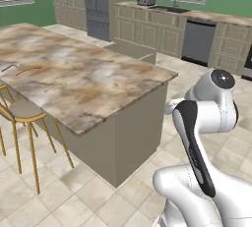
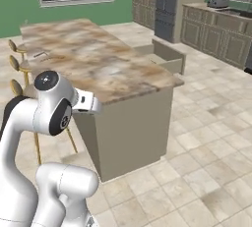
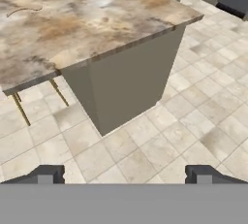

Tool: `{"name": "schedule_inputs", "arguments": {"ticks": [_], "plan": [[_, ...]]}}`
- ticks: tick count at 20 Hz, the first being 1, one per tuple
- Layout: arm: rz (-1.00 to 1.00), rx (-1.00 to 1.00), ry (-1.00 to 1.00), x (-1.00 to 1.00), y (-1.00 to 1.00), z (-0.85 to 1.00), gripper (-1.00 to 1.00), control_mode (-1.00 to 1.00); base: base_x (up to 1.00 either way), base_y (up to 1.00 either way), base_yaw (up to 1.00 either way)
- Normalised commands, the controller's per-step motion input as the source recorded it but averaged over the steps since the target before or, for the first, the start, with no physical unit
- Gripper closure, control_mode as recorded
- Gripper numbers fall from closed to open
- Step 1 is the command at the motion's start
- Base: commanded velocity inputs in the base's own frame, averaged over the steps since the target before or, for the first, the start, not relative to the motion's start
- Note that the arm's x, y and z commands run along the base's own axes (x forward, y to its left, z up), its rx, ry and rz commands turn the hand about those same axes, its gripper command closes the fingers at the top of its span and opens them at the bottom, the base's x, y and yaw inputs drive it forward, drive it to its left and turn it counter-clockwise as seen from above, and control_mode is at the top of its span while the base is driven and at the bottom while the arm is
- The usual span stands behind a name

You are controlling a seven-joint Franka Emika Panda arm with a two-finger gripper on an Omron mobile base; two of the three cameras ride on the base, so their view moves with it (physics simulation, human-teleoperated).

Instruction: Pick up the metallic utensils from the counter and place them in the open drawer. Make sure not to pick up any wooden utensils.

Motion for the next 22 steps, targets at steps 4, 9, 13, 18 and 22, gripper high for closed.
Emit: {"name": "schedule_inputs", "arguments": {"ticks": [4,9,13,18,22], "plan": [[0.0,0.0,0.0,0.0,0.0,0.0,-1.0,1.0,0.03,1.0,-0.32],[0.0,0.0,0.0,0.0,0.0,0.0,-1.0,1.0,0.13,1.0,-0.36],[0.0,0.0,0.0,0.0,0.0,0.0,-1.0,1.0,0.15,1.0,-0.38],[0.0,0.0,0.0,0.0,0.0,0.0,-1.0,1.0,0.05,1.0,-0.37],[0.0,0.0,0.0,0.0,0.0,0.0,-1.0,1.0,0.0,1.0,-0.35]]}}
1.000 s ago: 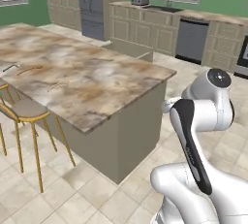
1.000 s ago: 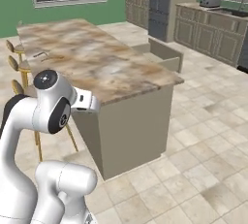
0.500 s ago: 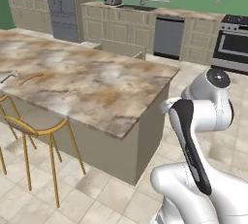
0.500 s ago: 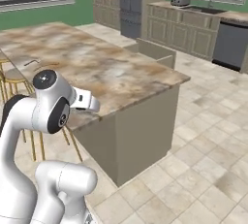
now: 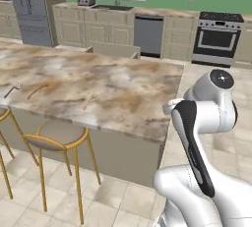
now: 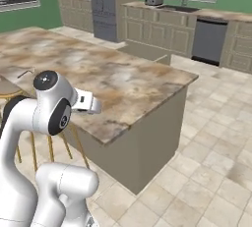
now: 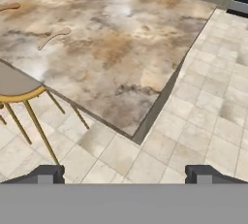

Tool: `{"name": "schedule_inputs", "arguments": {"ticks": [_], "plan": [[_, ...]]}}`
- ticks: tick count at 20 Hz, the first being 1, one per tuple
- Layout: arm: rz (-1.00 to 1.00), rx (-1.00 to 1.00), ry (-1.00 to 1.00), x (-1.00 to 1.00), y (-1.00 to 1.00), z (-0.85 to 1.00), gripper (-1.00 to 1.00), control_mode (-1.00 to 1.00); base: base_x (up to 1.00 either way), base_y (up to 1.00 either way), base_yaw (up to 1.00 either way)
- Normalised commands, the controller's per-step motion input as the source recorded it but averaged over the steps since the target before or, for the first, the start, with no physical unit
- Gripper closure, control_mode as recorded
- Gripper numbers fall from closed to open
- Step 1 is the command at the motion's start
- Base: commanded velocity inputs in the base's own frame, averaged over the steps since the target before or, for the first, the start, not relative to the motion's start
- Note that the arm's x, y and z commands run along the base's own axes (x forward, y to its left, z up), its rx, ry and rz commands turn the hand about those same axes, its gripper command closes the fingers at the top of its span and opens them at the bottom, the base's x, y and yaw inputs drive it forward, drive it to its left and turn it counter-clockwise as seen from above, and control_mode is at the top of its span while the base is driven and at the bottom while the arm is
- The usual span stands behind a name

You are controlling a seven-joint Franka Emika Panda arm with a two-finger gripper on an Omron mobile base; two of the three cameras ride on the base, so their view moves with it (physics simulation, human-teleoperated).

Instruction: Pick up the metallic utensils from the counter and place them in the open drawer. Make sure not to pick up any wooden utensils.

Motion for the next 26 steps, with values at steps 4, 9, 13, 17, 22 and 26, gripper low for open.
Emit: {"name": "schedule_inputs", "arguments": {"ticks": [4,9,13,17,22,26], "plan": [[0.0,0.0,0.0,0.0,0.0,0.0,-1.0,1.0,0.0,1.0,-0.34],[0.0,0.0,0.0,0.0,0.0,0.0,-1.0,1.0,0.0,1.0,-0.32],[0.0,0.0,0.0,0.0,0.0,0.0,-1.0,1.0,0.0,1.0,-0.3],[0.0,0.0,0.0,0.0,0.0,0.0,-1.0,1.0,0.0,1.0,-0.3],[0.0,0.0,0.0,0.0,0.0,0.0,-1.0,1.0,0.0,1.0,-0.29],[0.0,0.0,0.0,0.0,0.0,0.0,-1.0,1.0,0.0,1.0,-0.28]]}}
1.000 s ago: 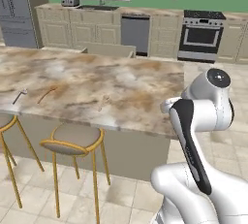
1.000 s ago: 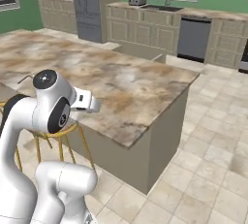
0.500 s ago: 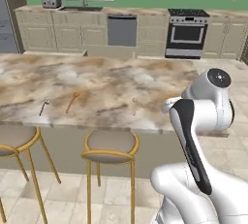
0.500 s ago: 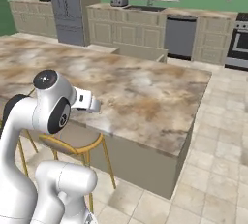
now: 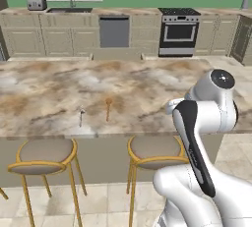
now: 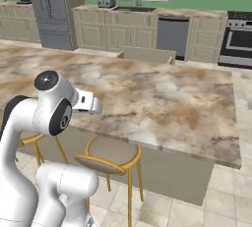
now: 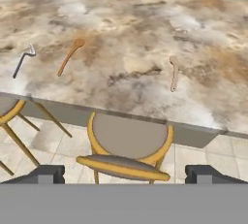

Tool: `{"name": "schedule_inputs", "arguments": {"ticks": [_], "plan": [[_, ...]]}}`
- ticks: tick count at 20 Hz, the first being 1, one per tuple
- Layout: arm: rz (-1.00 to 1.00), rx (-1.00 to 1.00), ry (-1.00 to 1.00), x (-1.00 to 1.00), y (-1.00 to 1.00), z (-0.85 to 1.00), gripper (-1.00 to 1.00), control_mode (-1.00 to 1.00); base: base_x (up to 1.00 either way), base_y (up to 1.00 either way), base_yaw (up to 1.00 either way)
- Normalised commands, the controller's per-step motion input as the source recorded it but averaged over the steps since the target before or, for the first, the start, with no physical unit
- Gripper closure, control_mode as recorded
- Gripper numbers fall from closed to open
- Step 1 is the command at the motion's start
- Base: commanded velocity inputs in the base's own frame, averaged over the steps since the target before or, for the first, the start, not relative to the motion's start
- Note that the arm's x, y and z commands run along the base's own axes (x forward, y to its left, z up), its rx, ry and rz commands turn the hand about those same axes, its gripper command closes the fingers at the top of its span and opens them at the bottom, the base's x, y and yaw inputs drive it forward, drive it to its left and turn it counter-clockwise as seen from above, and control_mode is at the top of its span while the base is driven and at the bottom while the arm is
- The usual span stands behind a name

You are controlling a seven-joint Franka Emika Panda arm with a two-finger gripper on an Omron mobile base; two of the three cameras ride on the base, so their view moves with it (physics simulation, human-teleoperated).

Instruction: Pick up the metallic utensils from the counter and place them in the open drawer. Make sure not to pick up any wooden utensils.

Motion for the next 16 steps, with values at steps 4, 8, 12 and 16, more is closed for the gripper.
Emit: {"name": "schedule_inputs", "arguments": {"ticks": [4,8,12,16], "plan": [[0.0,0.0,0.0,0.0,0.0,0.0,-1.0,1.0,0.0,1.0,-0.27],[0.0,0.0,0.0,0.0,0.0,0.0,-1.0,1.0,0.12,1.0,-0.25],[0.0,0.0,0.0,0.0,0.0,0.0,-1.0,1.0,0.4,1.0,-0.2],[0.0,0.0,0.0,0.0,0.0,0.0,-1.0,1.0,0.48,0.93,-0.15]]}}
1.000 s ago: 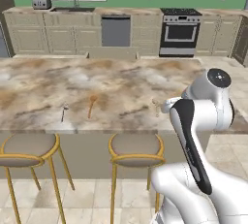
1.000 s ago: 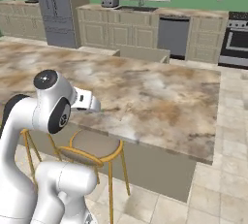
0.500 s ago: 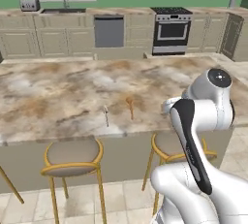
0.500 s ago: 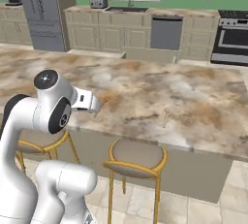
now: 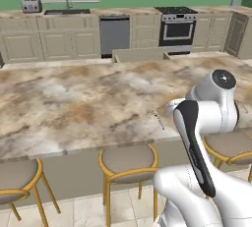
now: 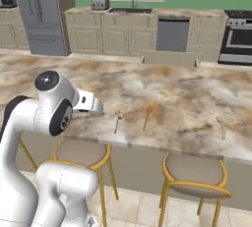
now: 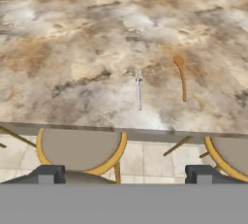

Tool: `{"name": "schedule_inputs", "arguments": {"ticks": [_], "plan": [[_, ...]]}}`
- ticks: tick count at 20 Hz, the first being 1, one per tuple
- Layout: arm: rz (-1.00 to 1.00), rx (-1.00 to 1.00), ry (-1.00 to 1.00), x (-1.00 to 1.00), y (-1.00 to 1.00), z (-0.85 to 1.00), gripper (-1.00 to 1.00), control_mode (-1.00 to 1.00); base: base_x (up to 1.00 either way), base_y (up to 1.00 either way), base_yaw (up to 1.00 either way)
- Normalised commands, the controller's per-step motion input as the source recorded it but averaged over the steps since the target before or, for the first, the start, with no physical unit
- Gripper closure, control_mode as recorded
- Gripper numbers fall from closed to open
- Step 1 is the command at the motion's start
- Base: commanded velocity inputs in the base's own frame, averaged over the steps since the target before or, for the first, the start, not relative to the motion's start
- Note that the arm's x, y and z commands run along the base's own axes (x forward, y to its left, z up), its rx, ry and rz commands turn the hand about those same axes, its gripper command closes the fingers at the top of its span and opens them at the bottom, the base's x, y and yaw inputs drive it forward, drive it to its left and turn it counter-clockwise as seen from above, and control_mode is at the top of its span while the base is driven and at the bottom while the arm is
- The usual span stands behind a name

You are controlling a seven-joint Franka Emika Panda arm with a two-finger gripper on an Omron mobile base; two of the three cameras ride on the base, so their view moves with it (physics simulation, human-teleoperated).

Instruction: Pick up the metallic utensils from the counter and place them in the open drawer. Make sure not to pick up any wooden utensils.

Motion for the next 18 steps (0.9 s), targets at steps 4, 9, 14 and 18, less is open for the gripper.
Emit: {"name": "schedule_inputs", "arguments": {"ticks": [4,9,14,18], "plan": [[0.0,0.0,0.0,0.0,0.0,0.0,-1.0,1.0,0.54,0.62,-0.08],[0.0,0.0,0.0,0.0,0.0,0.0,-1.0,1.0,0.29,0.05,0.0],[0.0,0.0,0.0,0.0,0.0,0.0,-1.0,1.0,0.02,-0.22,0.0],[0.0,0.0,0.0,0.0,0.0,0.0,-1.0,1.0,0.0,-0.31,0.0]]}}
